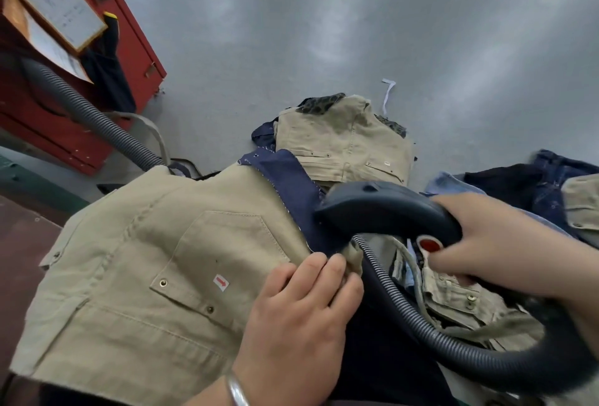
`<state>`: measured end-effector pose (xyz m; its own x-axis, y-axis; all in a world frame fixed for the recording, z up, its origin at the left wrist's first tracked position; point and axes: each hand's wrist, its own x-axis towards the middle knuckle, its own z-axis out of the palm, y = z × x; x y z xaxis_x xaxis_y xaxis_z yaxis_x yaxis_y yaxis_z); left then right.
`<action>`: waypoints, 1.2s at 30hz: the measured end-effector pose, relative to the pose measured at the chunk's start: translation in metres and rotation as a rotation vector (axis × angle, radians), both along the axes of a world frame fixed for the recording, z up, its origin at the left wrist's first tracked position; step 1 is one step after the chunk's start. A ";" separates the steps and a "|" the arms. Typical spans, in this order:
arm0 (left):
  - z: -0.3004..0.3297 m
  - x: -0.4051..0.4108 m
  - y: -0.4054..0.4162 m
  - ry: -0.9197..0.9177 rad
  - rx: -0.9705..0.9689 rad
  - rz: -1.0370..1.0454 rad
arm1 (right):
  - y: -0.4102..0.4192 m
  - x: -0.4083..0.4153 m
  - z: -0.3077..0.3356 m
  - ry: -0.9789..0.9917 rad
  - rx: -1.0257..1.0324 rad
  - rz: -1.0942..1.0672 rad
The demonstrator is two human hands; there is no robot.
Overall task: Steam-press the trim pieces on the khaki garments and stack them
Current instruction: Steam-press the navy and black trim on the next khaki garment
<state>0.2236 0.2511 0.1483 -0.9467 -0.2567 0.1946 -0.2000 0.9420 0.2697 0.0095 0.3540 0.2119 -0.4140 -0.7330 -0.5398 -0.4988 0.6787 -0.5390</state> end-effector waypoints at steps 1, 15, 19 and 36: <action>0.000 0.000 0.000 -0.004 0.009 -0.007 | -0.011 0.000 -0.001 -0.007 -0.026 0.007; 0.032 -0.017 -0.019 -0.074 0.214 0.043 | -0.065 -0.027 0.033 0.241 -0.205 -0.091; 0.040 -0.009 -0.009 -0.116 0.192 -0.064 | -0.017 -0.021 0.044 0.254 -0.124 -0.079; 0.004 0.004 0.031 0.153 -0.061 -0.011 | 0.002 0.066 0.041 0.457 0.192 0.113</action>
